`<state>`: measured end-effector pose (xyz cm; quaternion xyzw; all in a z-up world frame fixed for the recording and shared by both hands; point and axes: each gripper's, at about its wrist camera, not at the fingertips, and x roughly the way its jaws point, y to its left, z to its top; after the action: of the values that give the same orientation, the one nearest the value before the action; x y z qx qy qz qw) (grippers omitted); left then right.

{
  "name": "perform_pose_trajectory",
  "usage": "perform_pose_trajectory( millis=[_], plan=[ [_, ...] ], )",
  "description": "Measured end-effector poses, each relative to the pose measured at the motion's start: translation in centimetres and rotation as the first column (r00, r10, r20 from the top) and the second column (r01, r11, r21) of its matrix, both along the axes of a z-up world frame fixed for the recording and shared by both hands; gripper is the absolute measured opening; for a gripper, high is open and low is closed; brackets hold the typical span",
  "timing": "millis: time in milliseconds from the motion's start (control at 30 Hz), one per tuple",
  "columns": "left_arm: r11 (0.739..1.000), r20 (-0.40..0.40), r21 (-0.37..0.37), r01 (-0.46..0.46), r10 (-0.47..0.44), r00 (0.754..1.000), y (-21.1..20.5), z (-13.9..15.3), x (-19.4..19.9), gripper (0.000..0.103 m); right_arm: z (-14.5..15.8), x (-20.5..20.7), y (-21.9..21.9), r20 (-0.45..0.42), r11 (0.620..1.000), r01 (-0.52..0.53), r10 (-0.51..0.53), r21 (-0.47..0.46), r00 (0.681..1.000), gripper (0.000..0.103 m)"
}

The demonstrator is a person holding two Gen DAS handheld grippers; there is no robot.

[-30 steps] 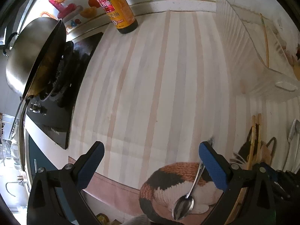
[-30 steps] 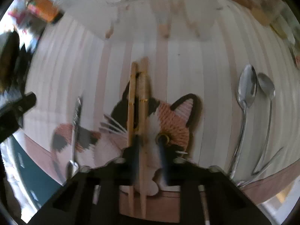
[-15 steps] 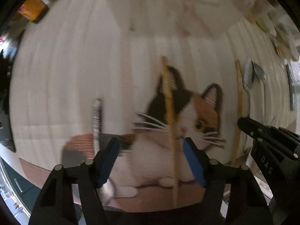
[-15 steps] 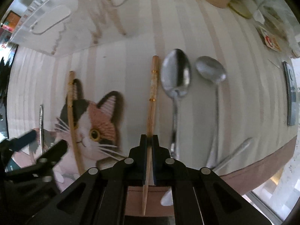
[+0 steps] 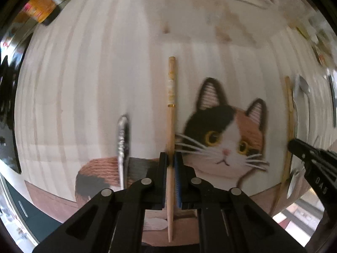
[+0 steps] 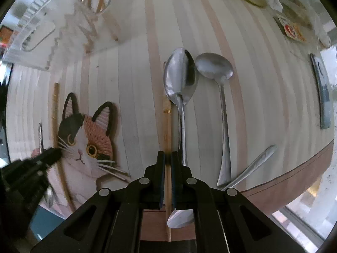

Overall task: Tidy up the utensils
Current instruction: 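Grasp a chopstick with the left tool while the right tool grasps another chopstick, then carry the chopstick in the left tool into the clear rack while the right tool drops its chopstick there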

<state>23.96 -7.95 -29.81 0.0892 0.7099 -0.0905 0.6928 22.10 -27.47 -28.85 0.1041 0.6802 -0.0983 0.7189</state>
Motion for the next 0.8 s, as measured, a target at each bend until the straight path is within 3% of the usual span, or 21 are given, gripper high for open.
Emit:
perform_pose_trajectory(
  millis=[67,267,400,600,667,800],
  plan=[
    [1.000,-0.002,-0.009,-0.015,0.015,1.000,0.4,0.0,0.0,0.005,0.1,0.2,2.6,0.005,1.000,-0.020,0.020,0.005,1.000,0.005],
    [1.000,0.004,-0.005,-0.008,0.008,1.000,0.3,0.1,-0.3,0.005,0.9,1.0,4.2,-0.013,0.998,-0.069,0.069,0.003,0.998,0.007],
    [1.000,0.006,-0.006,-0.008,0.008,1.000,0.3,0.1,-0.5,0.005,0.2,0.7,5.3,-0.087,0.996,-0.084,0.085,0.009,0.993,0.016],
    [1.000,0.005,-0.007,-0.011,0.011,1.000,0.3,0.1,-0.6,0.005,0.8,-0.1,6.5,-0.069,0.994,-0.100,0.098,-0.036,0.993,0.016],
    [0.999,-0.001,-0.018,-0.044,0.044,0.999,1.5,0.2,-0.2,0.005,0.8,-0.1,7.0,-0.047,0.994,-0.107,0.106,-0.030,0.993,0.007],
    [0.995,-0.025,-0.042,-0.092,0.091,0.996,2.7,-0.1,0.5,0.005,0.3,0.1,10.0,-0.028,0.993,-0.117,0.116,-0.031,0.993,0.007]
  ],
)
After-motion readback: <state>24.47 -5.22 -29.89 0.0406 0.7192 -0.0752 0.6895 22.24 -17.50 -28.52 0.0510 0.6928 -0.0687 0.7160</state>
